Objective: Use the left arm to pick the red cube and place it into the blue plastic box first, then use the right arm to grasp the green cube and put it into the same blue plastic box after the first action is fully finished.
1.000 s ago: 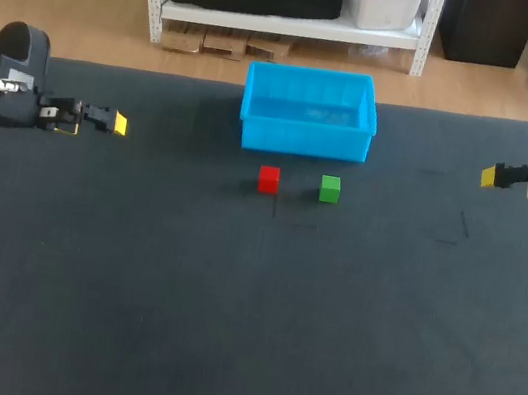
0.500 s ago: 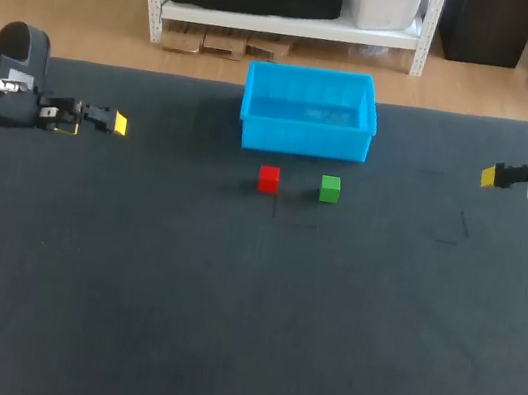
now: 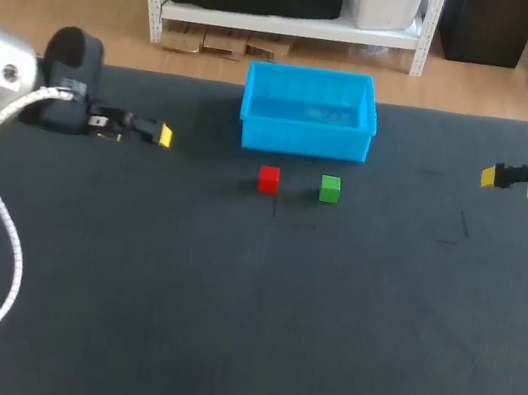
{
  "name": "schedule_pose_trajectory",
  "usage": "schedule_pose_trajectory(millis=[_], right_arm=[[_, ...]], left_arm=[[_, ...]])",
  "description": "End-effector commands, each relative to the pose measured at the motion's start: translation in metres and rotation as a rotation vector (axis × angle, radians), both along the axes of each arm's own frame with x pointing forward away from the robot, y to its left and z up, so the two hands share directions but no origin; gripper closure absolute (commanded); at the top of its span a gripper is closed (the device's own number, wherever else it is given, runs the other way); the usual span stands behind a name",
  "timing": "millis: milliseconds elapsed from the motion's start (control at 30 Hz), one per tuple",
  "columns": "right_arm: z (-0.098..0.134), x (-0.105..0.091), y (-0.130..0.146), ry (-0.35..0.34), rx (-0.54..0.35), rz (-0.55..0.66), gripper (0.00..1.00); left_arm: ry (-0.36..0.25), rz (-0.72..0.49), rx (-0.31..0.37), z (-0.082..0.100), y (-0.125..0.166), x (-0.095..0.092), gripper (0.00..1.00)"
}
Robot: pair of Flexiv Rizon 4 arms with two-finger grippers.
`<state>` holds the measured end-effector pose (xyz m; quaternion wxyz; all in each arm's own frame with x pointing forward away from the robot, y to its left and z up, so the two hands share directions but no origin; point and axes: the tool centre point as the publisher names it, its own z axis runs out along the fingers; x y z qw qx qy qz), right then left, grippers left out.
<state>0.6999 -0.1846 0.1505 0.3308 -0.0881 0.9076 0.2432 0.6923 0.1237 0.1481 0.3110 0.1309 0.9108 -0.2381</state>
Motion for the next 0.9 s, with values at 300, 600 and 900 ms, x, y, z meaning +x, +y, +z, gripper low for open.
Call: schedule_pose_trajectory(millis=[300, 600, 900], right_arm=[[0.000, 0.000, 0.000, 0.000, 0.000, 0.001, 0.00], [0.000, 0.000, 0.000, 0.000, 0.000, 0.001, 0.00], [0.000, 0.000, 0.000, 0.000, 0.000, 0.001, 0.00]], left_arm=[[0.091, 0.150, 0.320, -0.011, -0.045, 0.014, 0.00], [0.086, 0.163, 0.346, -0.013, -0.069, 0.010, 0.00], [0.086, 0.163, 0.346, -0.013, -0.069, 0.010, 0.00]])
